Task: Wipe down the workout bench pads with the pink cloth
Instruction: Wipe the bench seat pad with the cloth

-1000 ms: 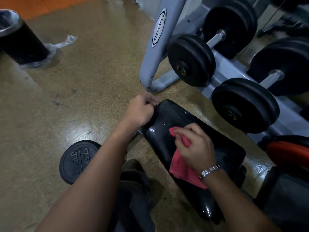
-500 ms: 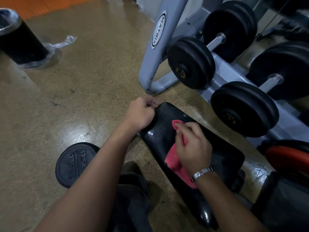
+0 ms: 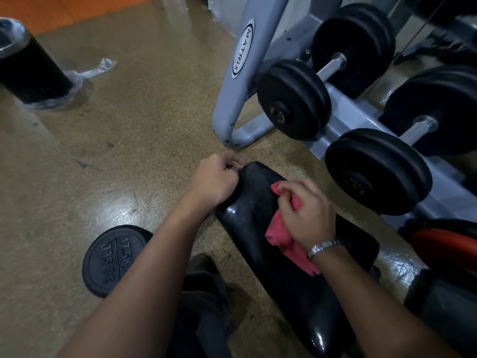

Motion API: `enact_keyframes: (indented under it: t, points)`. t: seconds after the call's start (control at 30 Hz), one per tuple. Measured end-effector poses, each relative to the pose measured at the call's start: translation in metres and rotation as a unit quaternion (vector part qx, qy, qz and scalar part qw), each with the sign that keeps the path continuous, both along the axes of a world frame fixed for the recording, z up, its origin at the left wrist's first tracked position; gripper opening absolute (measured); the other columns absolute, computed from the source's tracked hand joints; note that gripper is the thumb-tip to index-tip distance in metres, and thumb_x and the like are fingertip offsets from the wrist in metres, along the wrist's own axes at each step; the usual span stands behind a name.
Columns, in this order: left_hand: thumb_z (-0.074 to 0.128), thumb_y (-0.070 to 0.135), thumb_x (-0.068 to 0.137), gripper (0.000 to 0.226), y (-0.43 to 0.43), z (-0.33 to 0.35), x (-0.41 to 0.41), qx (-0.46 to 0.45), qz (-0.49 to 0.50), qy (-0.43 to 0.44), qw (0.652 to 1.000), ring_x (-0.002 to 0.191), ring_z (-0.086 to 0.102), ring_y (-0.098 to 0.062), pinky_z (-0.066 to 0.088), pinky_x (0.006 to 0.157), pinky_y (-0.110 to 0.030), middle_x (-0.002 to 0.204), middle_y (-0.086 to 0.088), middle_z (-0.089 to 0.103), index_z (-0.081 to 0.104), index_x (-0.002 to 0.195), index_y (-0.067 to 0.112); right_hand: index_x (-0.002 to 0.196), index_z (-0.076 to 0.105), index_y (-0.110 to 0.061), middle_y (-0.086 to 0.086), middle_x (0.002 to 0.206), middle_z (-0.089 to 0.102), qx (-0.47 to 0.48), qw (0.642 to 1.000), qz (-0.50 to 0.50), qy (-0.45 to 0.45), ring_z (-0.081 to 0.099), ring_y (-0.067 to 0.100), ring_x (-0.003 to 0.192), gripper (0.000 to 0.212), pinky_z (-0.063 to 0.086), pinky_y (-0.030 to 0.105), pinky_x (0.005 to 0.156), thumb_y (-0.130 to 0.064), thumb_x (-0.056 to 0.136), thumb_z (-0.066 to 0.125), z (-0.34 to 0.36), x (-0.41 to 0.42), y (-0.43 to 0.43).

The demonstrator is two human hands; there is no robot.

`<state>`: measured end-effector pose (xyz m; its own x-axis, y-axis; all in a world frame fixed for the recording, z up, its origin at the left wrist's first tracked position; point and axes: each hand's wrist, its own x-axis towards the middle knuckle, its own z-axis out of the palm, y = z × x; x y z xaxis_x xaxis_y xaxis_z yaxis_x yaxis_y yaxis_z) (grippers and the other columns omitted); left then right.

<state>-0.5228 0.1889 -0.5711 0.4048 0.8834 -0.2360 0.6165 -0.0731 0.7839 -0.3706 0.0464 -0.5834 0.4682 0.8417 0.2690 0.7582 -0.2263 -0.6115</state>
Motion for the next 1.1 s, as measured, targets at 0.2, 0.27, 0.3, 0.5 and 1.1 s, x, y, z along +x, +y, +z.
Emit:
enact_keyframes:
  t: [0.2,0.27,0.3,0.5,1.1]
  points:
    - [0.055,0.013,0.091,0.033,0.001,-0.002,-0.001,-0.013,0.013,0.000,1.000,0.102,0.067,-0.025,0.055,0.094,-0.041,0.103,0.001,0.074,0.069,0.111,0.034,0.107,0.073,-0.034,-0.018,0.108,0.062,-0.046,0.998,-0.033,-0.003,0.060,0.004,0.094,0.028,0.043,0.020,0.066,-0.015,0.093,0.057,0.005,-0.016,0.031]
    - [0.055,0.017,0.090,0.031,0.002,-0.003,-0.001,-0.019,0.013,-0.001,1.000,0.101,0.068,-0.024,0.055,0.095,-0.043,0.102,0.003,0.074,0.069,0.109,0.036,0.102,0.075,-0.031,-0.018,0.108,0.065,-0.004,0.999,0.052,0.009,0.063,0.003,0.099,0.031,0.052,0.023,0.077,-0.008,0.091,0.059,0.000,-0.002,0.019]
    - [0.054,0.019,0.088,0.031,0.003,-0.003,-0.001,-0.023,0.013,-0.003,1.000,0.101,0.068,-0.024,0.056,0.095,-0.043,0.101,0.005,0.074,0.069,0.108,0.037,0.100,0.075,-0.031,-0.017,0.107,0.066,-0.004,0.998,0.066,0.014,0.064,0.006,0.100,0.032,0.055,0.029,0.081,-0.006,0.090,0.059,-0.002,0.010,0.019]
    - [0.055,0.014,0.088,0.032,0.002,-0.003,-0.001,-0.015,0.015,0.002,1.000,0.101,0.068,-0.023,0.055,0.095,-0.042,0.100,0.003,0.075,0.071,0.107,0.034,0.101,0.076,-0.035,-0.015,0.106,0.068,-0.058,0.997,0.041,-0.012,0.060,0.014,0.099,0.031,0.052,0.034,0.085,-0.009,0.089,0.061,0.001,0.003,0.054]
    - [0.032,0.018,0.059,0.064,-0.001,0.012,-0.002,-0.038,0.029,-0.007,0.999,0.091,0.069,-0.019,0.058,0.087,-0.037,0.089,0.012,0.076,0.072,0.108,0.029,0.100,0.072,-0.033,-0.017,0.104,0.067,-0.056,0.997,0.055,-0.015,0.054,0.016,0.095,0.035,0.047,0.032,0.076,-0.005,0.089,0.055,0.004,-0.001,0.060]
